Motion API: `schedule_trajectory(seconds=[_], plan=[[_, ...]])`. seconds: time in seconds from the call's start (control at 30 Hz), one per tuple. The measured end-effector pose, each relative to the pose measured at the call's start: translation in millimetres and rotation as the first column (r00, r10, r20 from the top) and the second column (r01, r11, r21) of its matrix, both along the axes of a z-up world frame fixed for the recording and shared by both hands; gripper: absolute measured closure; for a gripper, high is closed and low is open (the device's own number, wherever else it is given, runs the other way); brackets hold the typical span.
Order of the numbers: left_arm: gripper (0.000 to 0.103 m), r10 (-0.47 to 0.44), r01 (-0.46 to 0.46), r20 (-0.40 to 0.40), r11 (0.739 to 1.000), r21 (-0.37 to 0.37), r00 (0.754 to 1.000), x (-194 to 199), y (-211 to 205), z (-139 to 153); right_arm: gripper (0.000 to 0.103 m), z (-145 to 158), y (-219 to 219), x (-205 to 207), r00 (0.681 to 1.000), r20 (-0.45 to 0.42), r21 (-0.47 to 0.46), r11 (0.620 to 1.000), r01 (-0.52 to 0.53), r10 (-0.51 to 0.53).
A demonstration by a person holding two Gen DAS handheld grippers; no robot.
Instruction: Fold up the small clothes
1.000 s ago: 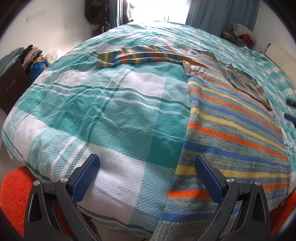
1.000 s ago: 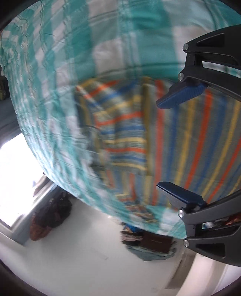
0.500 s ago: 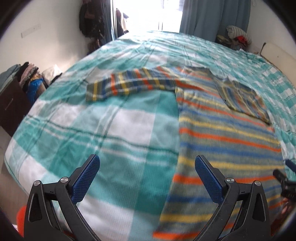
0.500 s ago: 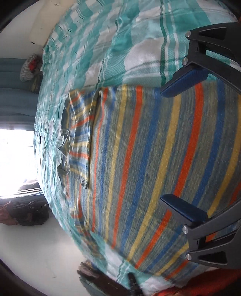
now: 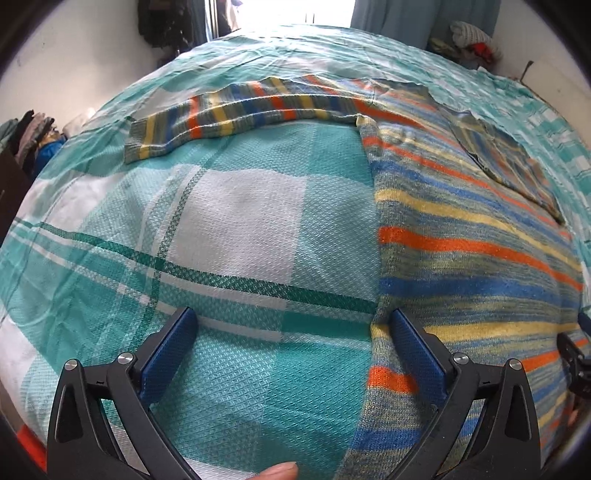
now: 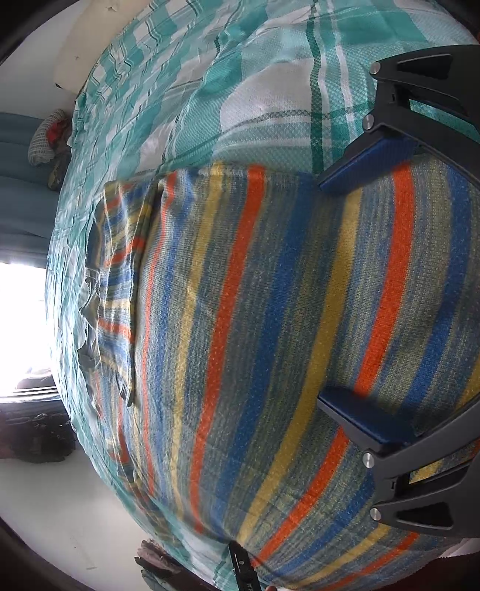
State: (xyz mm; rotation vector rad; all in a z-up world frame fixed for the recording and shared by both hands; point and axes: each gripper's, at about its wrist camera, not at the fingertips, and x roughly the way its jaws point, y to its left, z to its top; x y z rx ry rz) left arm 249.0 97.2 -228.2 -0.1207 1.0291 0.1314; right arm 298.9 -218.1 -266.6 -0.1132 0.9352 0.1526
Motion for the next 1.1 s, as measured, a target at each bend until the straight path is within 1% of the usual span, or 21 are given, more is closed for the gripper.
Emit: schedule_trajectory(seconds=[0.17,0.33,0.43,0.5,0.57,0.6,0.63,0.67,0.7,0.73,0.77,0.8,0.83,0.87,0.9,0.93,0.97,1.0,1.03,1.07,1.1], plan=[[0.000,0.002,-0.002,0.013,1.000,0.013,1.000,-2,-4,-3,0.000,-2,0,-1,1.000,0.003,0.004,1.000,0.000,0.000],[0.000,0.006,-0.006,0.016,1.000,-0.002,1.000,-4,-4,-4,0.000,-2,0,0,1.000,-0.002,0.004,1.000,-0.003,0.003],[0.000,0.005,-0.005,-0.001,1.000,-0.023,1.000,-3,-1,-4,0.000,-2,0,-1,1.000,0.003,0.005,1.000,-0.003,0.003],[0.000,-0.001,0.000,-0.040,0.999,-0.035,0.999,-3,1,-1,0.000,-3,0,-1,1.000,0.009,0.008,1.000,-0.003,0.003],[0.001,-0.018,0.013,-0.093,0.998,-0.063,0.996,-1,5,11,0.000,-3,0,-1,1.000,0.009,0.011,1.000,-0.003,0.003],[0.001,-0.026,0.019,-0.083,0.996,-0.091,0.996,1,11,20,0.000,-3,0,-1,1.000,0.006,0.013,1.000,-0.003,0.003],[0.001,-0.016,0.012,-0.037,0.993,-0.121,0.999,4,24,36,0.000,-3,-1,-1,1.000,0.003,0.016,1.000,-0.003,0.003],[0.001,0.004,-0.004,-0.004,0.991,-0.135,1.000,7,36,48,0.000,-3,-1,0,1.000,0.000,0.017,1.000,-0.003,0.003],[0.001,0.038,-0.033,0.030,0.988,-0.153,0.999,14,53,61,0.000,-3,-1,0,1.000,-0.001,0.018,1.000,-0.002,0.002],[0.001,0.080,-0.067,0.059,0.980,-0.186,0.995,23,73,72,0.000,-3,-1,0,1.000,-0.001,0.018,1.000,-0.002,0.002],[0.001,0.137,-0.116,0.074,0.964,-0.239,0.988,37,100,80,0.000,-3,-1,0,1.000,-0.001,0.019,1.000,-0.002,0.002],[0.001,0.185,-0.159,0.067,0.947,-0.281,0.981,49,120,81,0.000,-3,-1,0,1.000,-0.001,0.019,1.000,-0.002,0.002],[0.001,0.241,-0.213,0.043,0.919,-0.332,0.970,65,146,76,0.000,-3,-1,0,1.000,-0.003,0.018,1.000,-0.003,0.003],[0.001,0.274,-0.250,0.019,0.901,-0.355,0.961,76,161,69,0.000,-3,0,0,1.000,-0.003,0.018,1.000,-0.003,0.003],[0.002,0.308,-0.293,-0.019,0.883,-0.367,0.951,87,176,59,0.000,-3,-1,0,1.000,-0.002,0.018,1.000,-0.003,0.003],[0.002,0.332,-0.330,-0.058,0.873,-0.360,0.942,97,188,47,0.000,-3,0,0,1.000,-0.003,0.018,1.000,-0.003,0.003],[0.006,0.344,-0.355,-0.093,0.874,-0.334,0.934,108,196,34,0.000,-3,-1,0,1.000,-0.003,0.018,1.000,-0.003,0.003],[0.010,0.350,-0.367,-0.109,0.877,-0.309,0.930,113,200,27,0.000,-3,-1,0,1.000,-0.003,0.018,1.000,-0.003,0.003],[0.023,0.356,-0.378,-0.126,0.882,-0.281,0.926,119,202,17,0.000,-3,-1,0,1.000,-0.004,0.018,1.000,-0.002,0.002],[0.037,0.355,-0.379,-0.135,0.884,-0.274,0.925,123,202,11,0.000,-3,-1,0,1.000,-0.006,0.016,1.000,-0.003,0.003],[0.044,0.355,-0.379,-0.136,0.884,-0.272,0.925,125,202,8,0.000,-3,0,0,1.000,-0.007,0.015,1.000,-0.003,0.003]])
